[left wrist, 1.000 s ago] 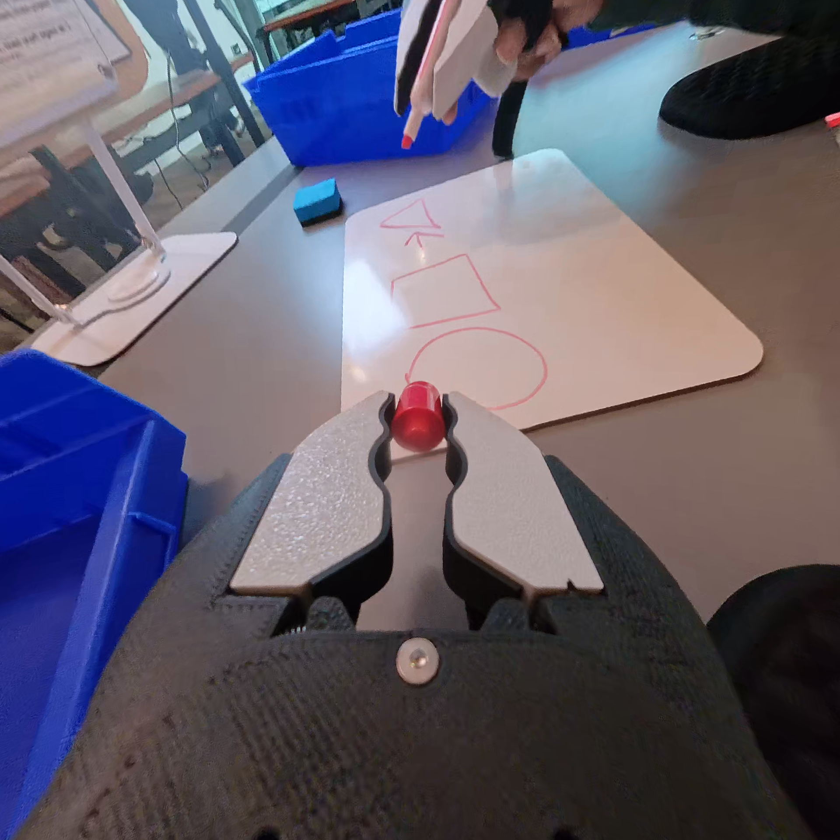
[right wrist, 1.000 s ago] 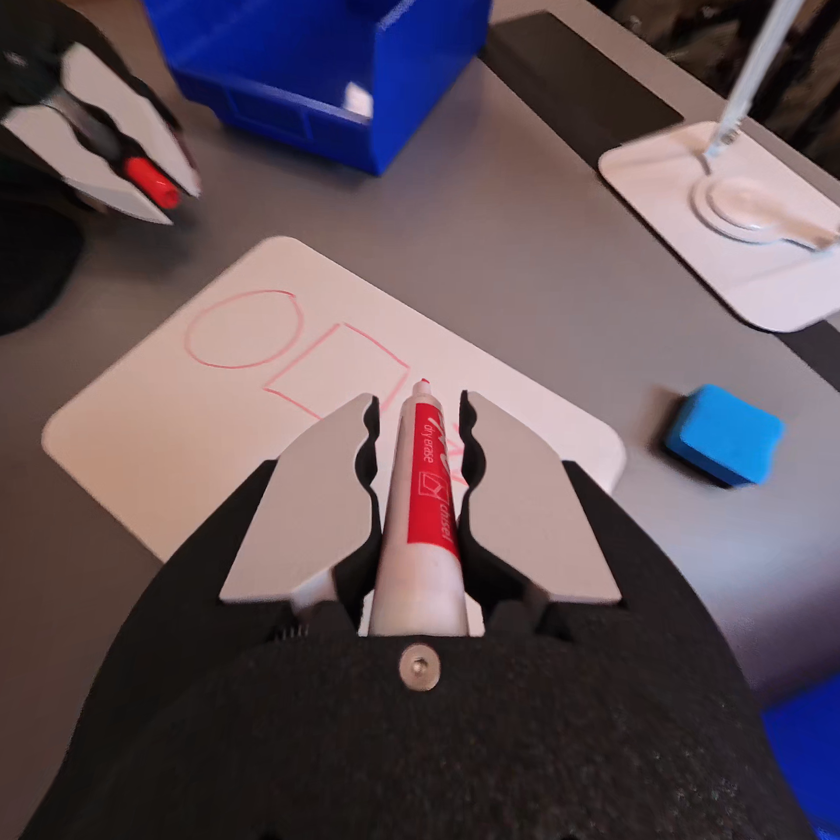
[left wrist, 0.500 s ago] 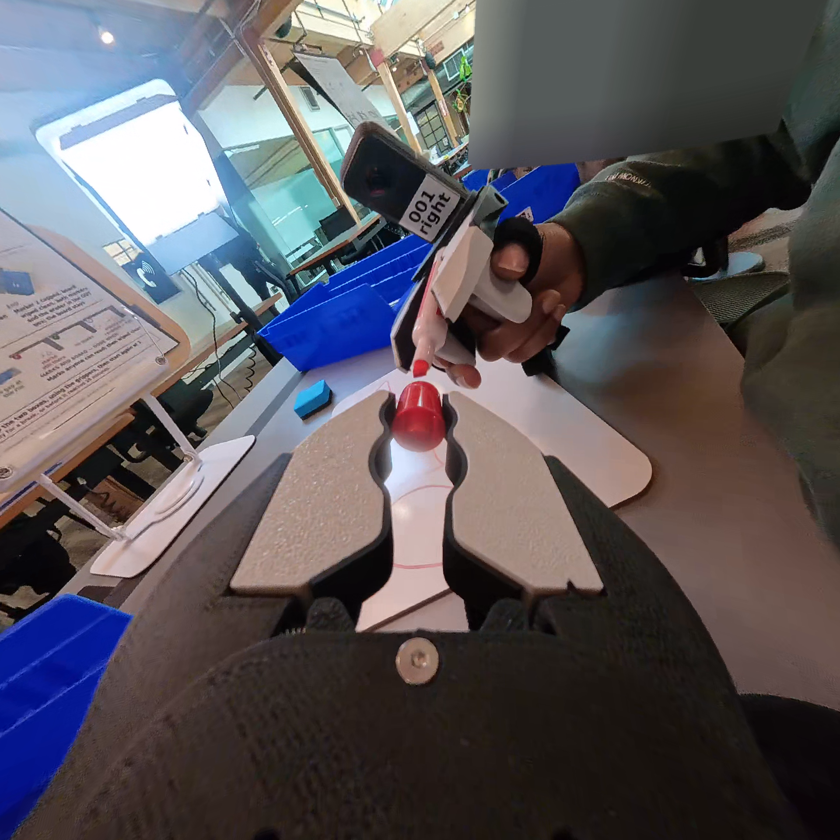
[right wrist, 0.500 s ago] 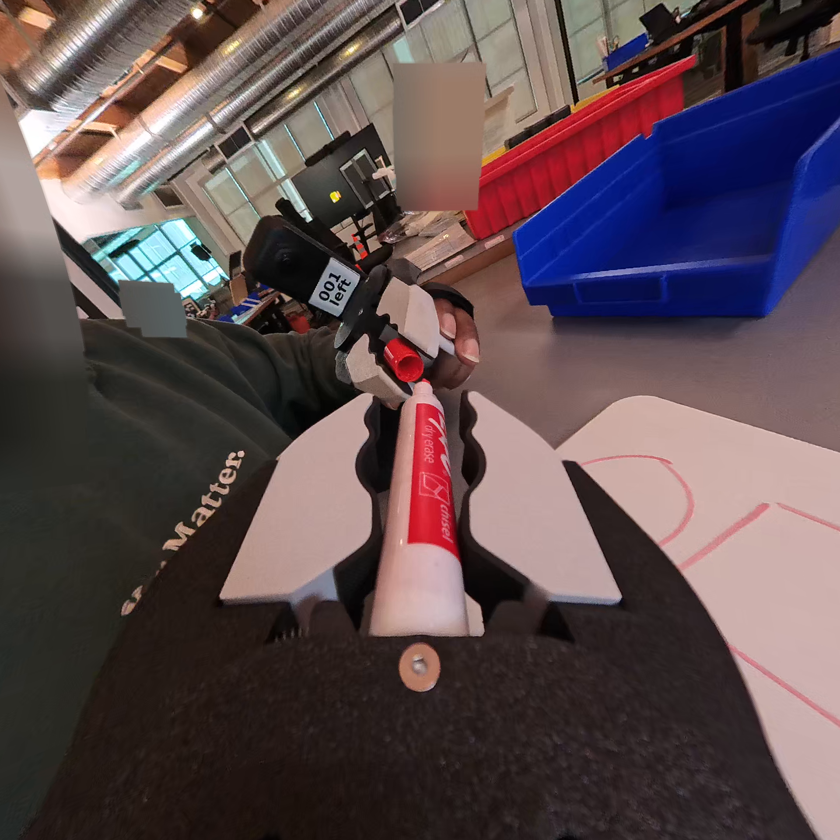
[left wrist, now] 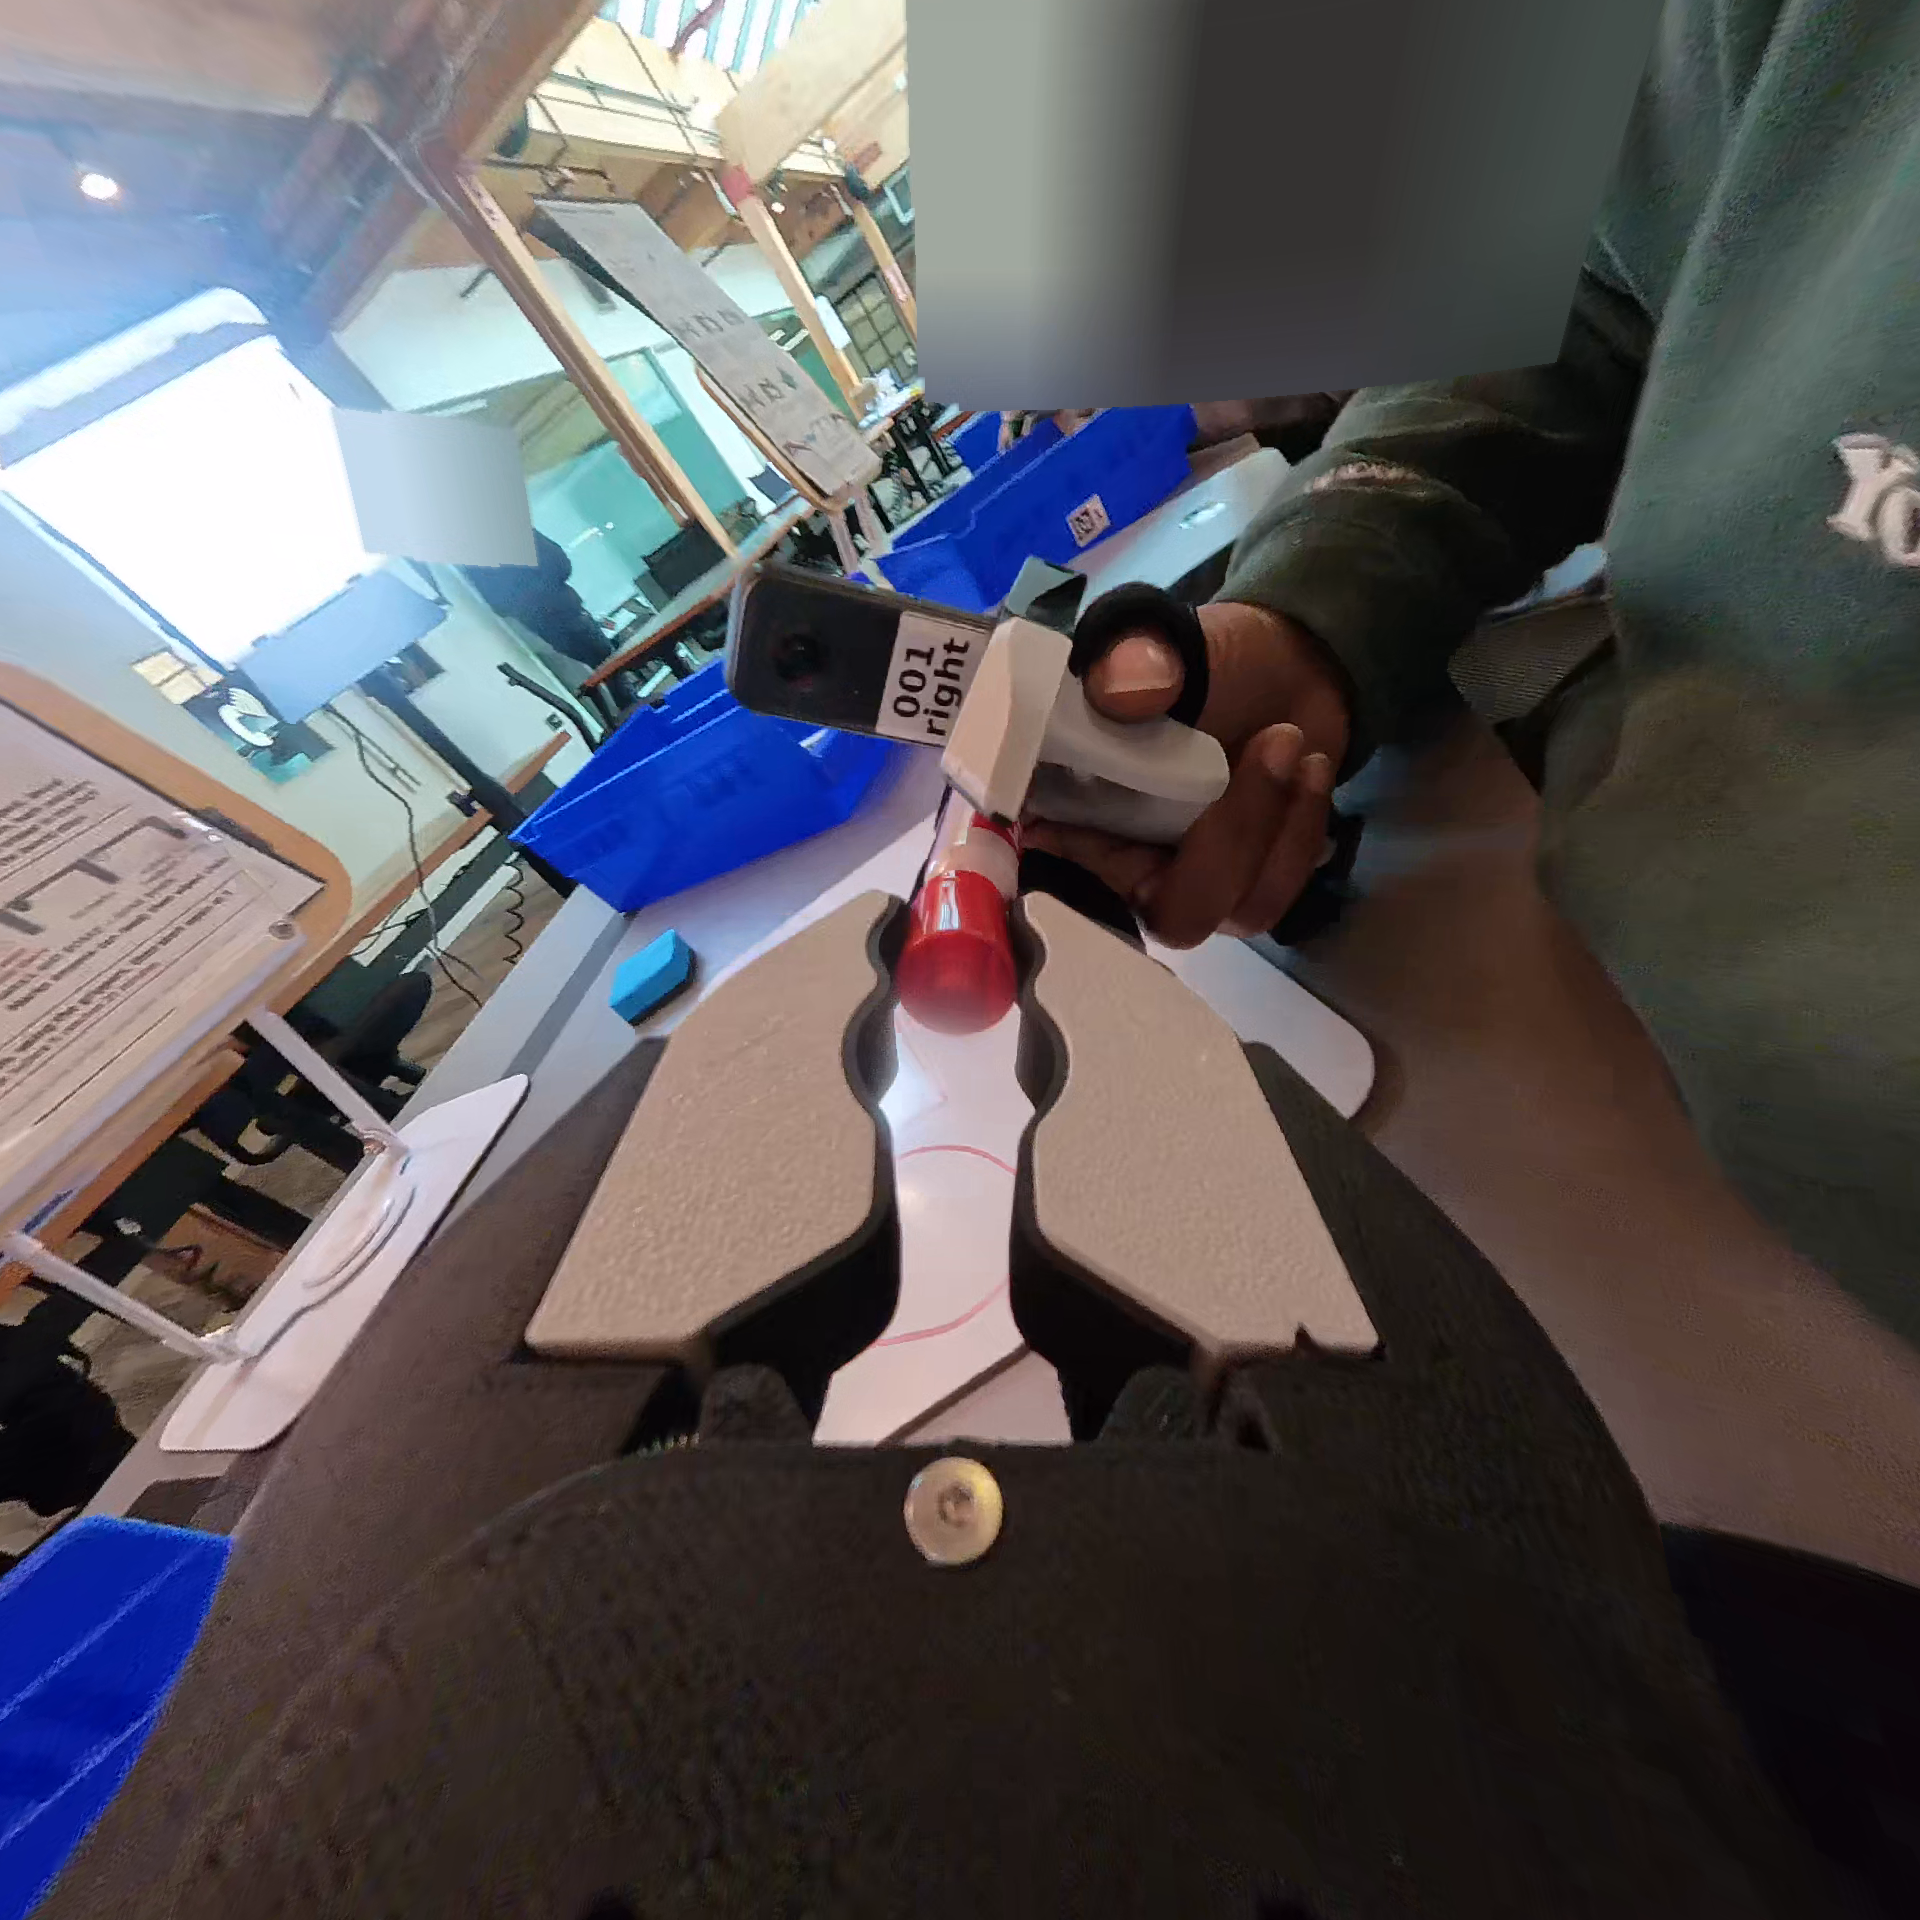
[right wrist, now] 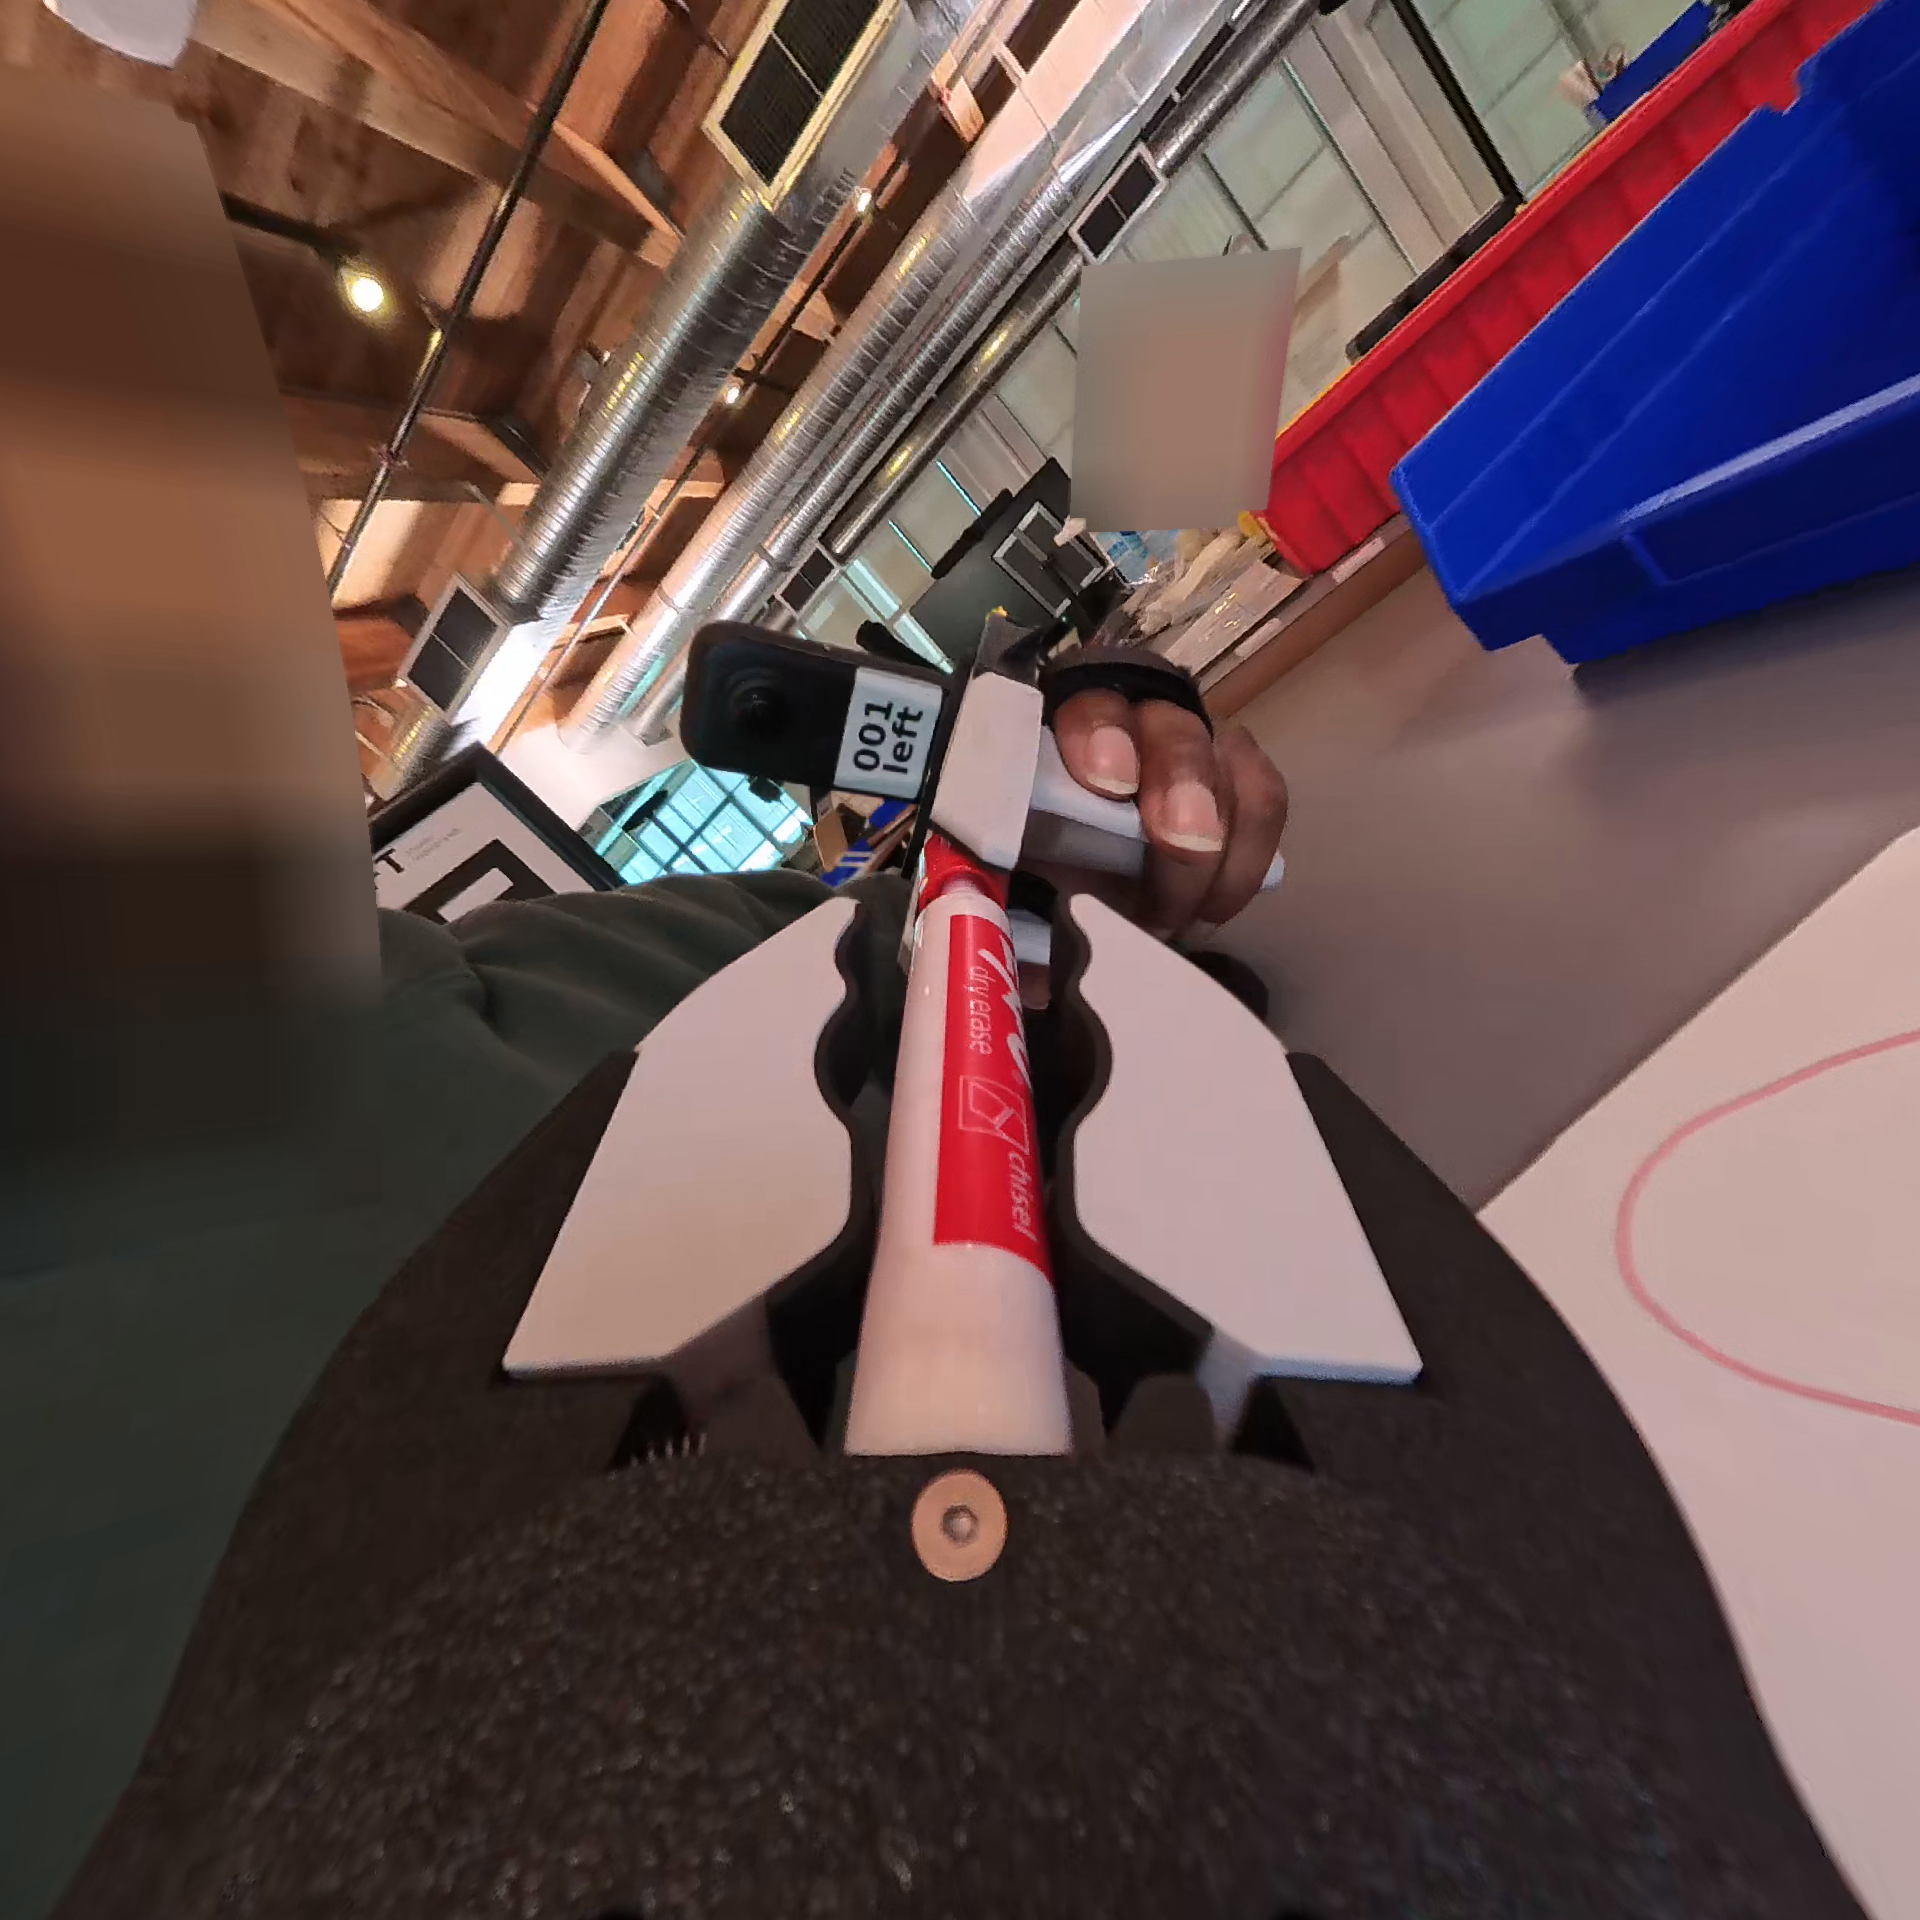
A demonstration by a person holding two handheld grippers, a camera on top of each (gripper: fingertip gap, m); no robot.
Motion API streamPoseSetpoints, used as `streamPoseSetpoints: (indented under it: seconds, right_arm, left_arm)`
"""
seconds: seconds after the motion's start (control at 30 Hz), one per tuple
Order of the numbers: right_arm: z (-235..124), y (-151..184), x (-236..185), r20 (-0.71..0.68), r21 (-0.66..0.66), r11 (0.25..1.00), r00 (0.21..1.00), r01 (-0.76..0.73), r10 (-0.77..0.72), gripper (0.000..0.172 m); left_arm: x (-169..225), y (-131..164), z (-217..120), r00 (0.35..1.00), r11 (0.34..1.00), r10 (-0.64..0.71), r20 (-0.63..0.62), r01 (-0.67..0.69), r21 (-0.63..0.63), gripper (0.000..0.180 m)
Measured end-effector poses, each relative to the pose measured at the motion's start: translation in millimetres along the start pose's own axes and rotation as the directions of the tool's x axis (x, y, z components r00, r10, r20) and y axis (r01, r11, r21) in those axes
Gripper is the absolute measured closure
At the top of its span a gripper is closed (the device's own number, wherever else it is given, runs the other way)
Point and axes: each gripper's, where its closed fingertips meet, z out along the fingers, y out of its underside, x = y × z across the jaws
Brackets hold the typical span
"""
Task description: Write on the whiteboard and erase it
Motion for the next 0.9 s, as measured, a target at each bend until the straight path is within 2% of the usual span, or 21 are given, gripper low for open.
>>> streamPoseSetpoints:
  seconds: [0.1,0.2,0.4,0.53,0.73,0.9]
  right_arm:
    - [-1.8,11.4,1.0,-0.026,-0.029,0.999,0.999,0.02,-0.021,0.139]
    - [-2.5,18.3,-2.1,-0.01,-0.016,1.0,1.0,-0.022,0.022,0.139]
    - [-3.4,25.3,-5.1,-0.025,-0.033,0.999,1.0,-0.001,0.001,0.139]
    - [3.8,32.0,-9.5,-0.011,-0.049,0.999,1.0,0.009,-0.01,0.139]
    - [2.7,28.0,-9.6,-0.005,-0.048,0.999,1.0,0.023,-0.023,0.138]
    - [-1.4,14.1,-4.6,-0.029,0.009,0.998,0.997,0.066,-0.066,0.138]
  left_arm:
    - [11.1,5.8,0.1,0.997,0.995,0.07,-0.04,-0.073,-0.064,0.161]
    - [18.0,4.5,0.3,0.992,0.991,0.108,-0.066,-0.113,-0.07,0.162]
    - [23.4,6.5,1.7,0.971,0.963,0.23,-0.068,-0.237,-0.131,0.162]
    - [31.6,4.9,5.9,0.954,0.946,0.288,-0.086,-0.297,-0.128,0.162]
    - [28.6,4.6,6.6,0.958,0.949,0.276,-0.08,-0.285,-0.133,0.162]
    - [16.5,6.1,12.0,0.964,0.955,0.266,-0.016,-0.265,-0.133,0.16]
